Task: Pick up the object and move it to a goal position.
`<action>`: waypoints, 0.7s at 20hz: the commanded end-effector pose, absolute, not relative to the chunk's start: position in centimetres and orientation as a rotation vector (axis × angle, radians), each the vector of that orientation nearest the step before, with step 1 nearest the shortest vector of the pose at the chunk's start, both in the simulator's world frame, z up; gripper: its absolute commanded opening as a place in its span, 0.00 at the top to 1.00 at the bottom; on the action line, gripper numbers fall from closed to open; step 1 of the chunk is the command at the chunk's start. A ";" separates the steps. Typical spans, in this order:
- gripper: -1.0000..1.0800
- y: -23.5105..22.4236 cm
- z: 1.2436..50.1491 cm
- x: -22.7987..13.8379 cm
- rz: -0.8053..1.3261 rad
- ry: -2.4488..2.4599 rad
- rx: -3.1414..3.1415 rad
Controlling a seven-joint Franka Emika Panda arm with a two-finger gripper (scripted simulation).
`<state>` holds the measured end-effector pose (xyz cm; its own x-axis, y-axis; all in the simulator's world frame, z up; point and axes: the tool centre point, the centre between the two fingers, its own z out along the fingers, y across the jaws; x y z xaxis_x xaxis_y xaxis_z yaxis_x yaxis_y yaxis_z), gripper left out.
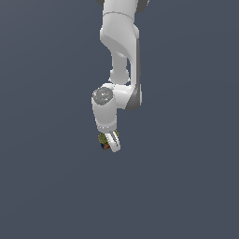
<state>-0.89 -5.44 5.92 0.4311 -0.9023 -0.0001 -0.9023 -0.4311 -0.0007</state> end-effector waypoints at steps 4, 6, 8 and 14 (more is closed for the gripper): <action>1.00 -5.1 6.4 -1.1 -0.001 1.675 -2.657; 1.00 -4.8 6.9 -1.3 -0.001 1.675 -2.657; 1.00 -4.4 7.6 -1.6 0.000 1.675 -2.656; 1.00 -2.4 10.6 -2.9 0.000 1.675 -2.656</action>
<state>-2.68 -2.96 9.48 0.4304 -0.9026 -0.0025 -0.9026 -0.4304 0.0035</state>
